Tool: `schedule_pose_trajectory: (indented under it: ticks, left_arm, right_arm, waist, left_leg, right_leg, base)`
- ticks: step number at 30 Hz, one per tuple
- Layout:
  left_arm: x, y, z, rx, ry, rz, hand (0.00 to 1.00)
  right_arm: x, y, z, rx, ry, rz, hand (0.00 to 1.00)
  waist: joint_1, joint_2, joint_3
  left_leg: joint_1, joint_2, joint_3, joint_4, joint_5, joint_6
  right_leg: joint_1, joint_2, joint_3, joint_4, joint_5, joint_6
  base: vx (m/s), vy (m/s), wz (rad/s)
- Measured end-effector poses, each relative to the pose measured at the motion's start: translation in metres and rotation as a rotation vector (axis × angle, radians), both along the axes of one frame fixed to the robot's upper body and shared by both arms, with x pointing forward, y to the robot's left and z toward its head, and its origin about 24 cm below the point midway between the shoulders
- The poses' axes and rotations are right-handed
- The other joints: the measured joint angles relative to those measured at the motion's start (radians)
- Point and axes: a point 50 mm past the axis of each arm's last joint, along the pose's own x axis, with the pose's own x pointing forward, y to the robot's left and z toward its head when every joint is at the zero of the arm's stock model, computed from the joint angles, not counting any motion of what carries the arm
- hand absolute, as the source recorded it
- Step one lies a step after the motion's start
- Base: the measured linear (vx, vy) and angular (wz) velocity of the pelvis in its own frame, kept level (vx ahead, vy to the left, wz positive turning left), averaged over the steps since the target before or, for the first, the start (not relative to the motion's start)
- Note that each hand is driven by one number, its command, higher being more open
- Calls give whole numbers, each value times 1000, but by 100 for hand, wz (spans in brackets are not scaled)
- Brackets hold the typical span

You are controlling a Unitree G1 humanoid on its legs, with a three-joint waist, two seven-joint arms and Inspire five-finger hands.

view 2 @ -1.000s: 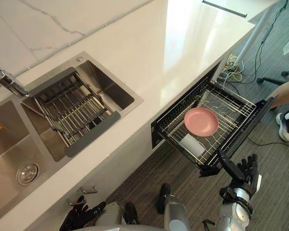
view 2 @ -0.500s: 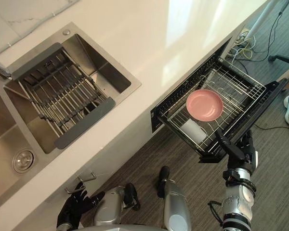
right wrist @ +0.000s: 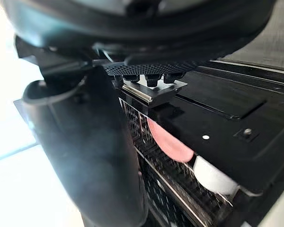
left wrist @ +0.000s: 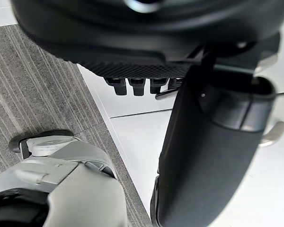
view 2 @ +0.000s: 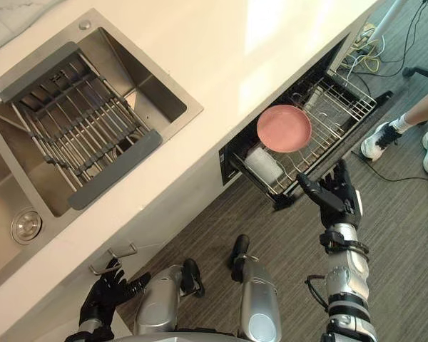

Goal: Walk over to the sink, pick up the cup, carry it to the dishwasher, place the cup inside the dishwasher, then close the dishwasher door

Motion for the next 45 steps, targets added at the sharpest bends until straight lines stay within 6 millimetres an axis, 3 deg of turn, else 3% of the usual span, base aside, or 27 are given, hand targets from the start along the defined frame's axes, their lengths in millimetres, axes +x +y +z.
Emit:
schedule_pose_trajectory:
  ticks: [7,16,25,28,31,35,41,45]
  left_arm:
    - [12,-2,2,-14,-25,-4,100]
    - [29,-4,7,-33,-78,1,100]
    - [33,-6,7,-52,-88,12,100]
    - [31,-5,6,-48,-87,16,100]
    - [29,-2,5,-38,-77,17,100]
    - [19,-5,-2,-47,-34,29,100]
    - [-15,-8,-18,-29,107,-11,100]
    - [-46,-10,-25,-20,200,-28,100]
  right_arm:
    - [30,27,20,-18,-36,156,100]
    - [79,78,64,-65,-135,375,100]
    - [79,70,62,-13,-130,373,100]
    - [78,70,62,-19,-134,382,100]
    - [71,67,58,-63,-124,385,100]
    - [43,61,42,-154,-130,395,100]
    - [-12,48,-22,-313,162,335,100]
    - [-56,53,-60,-393,352,295,100]
  waist:
    - [11,-1,1]
    - [13,-3,12]
    - [10,-4,13]
    - [11,-4,13]
    - [15,-3,13]
    - [15,6,-1]
    - [2,-1,-110]
    - [-22,-17,-183]
  left_leg:
    - [-17,-11,-35,-4,21,-1]
    - [-53,-27,-81,-11,51,0]
    - [-58,-40,-145,-44,84,-8]
    - [-57,-31,-158,-55,87,-14]
    - [-36,-22,-172,-70,91,-22]
    - [20,-42,-200,-113,99,-43]
    - [102,-93,-226,-207,106,-27]
    - [174,-121,-200,-294,121,-4]
  right_leg:
    - [0,-18,-28,10,-5,-7]
    - [-14,-40,-65,22,-9,-19]
    - [12,-38,-113,-6,-9,-27]
    - [31,-15,-120,-51,6,-28]
    - [71,12,-127,-100,25,-37]
    - [130,25,-126,-148,36,-25]
    - [207,28,-105,-240,81,15]
    - [268,30,-82,-331,125,43]
  base:
    - [-13,-34,16]
    - [-20,-32,14]
    - [-10,-47,14]
    - [-6,-50,-1]
    - [36,-32,0]
    - [72,18,0]
    - [105,137,-5]
    - [71,144,-12]
